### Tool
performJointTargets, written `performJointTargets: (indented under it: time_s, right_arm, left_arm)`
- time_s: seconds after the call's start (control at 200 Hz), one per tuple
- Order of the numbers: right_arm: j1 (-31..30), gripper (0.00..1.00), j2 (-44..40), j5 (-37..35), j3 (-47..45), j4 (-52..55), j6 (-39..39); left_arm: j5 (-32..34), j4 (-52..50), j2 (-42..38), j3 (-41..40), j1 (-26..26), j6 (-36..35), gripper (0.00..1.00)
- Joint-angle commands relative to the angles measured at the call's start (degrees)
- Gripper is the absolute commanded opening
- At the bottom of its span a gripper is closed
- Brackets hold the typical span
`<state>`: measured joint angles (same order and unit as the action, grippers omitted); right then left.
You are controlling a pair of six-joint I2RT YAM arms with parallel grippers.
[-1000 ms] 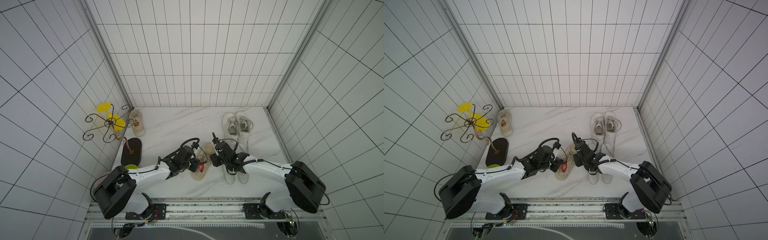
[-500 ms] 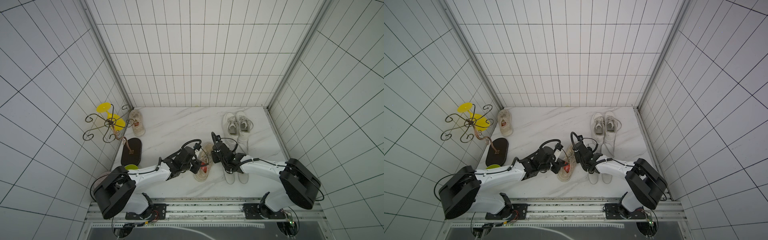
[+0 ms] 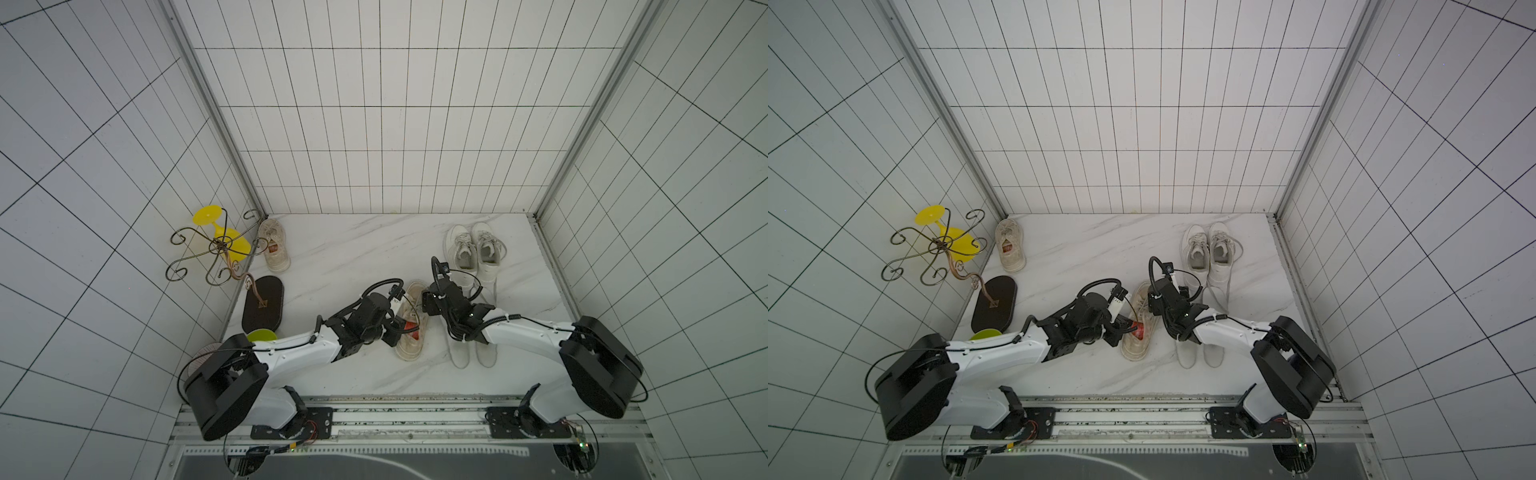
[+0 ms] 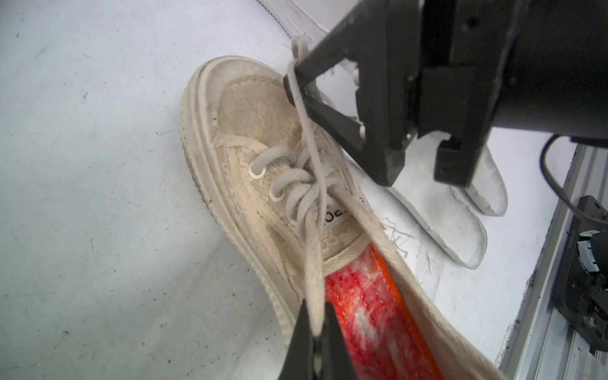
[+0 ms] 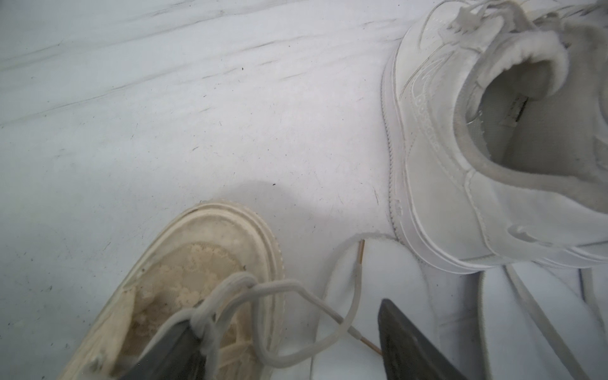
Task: Remove the insole from the shoe
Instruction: Untie the shoelace on the shoe.
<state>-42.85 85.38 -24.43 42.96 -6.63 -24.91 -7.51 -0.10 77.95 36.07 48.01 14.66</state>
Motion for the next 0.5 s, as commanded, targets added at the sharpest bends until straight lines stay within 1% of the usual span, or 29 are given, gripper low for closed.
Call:
performJointTargets:
  time_s: [0.0, 0.085, 0.165, 0.21, 0.31, 0.405, 0.495]
  right_arm:
    - [3.2, 0.82, -2.4, -4.4, 1.3, -2.3, -2.5]
    - [5.0, 0.84, -2.7, -4.6, 1.6, -0.7, -3.2]
    - [5.9, 0.84, -3.0, -2.8, 1.2, -0.7, -2.2]
    - [5.6, 0.84, -3.2, -0.3, 0.5, -1.9, -0.9]
    - [3.5, 0.84, -2.9, 6.8, -1.1, -4.3, 1.7]
    - [-0.7, 0.85, -2.2, 8.3, -2.7, -5.5, 2.9]
    - [-1.3, 0.85, -0.9, 9.9, -5.1, -6.6, 0.4]
  left_arm:
    - [-3.1, 1.9, -1.9, 0.4, 1.2, -1.7, 0.0]
    - [-2.7, 1.9, -2.1, 0.4, 1.1, -1.8, 0.0]
    - [-2.1, 1.9, -2.2, 0.3, 1.1, -1.8, 0.0]
    - [-2.1, 1.8, -2.2, 0.3, 1.1, -1.8, 0.0]
    - [-1.6, 1.9, -2.2, 0.4, 1.1, -1.7, 0.0]
    - [-0.8, 1.5, -2.1, 0.4, 1.1, -1.7, 0.0]
    - [-0.7, 1.7, -2.3, 0.2, 1.1, -1.7, 0.0]
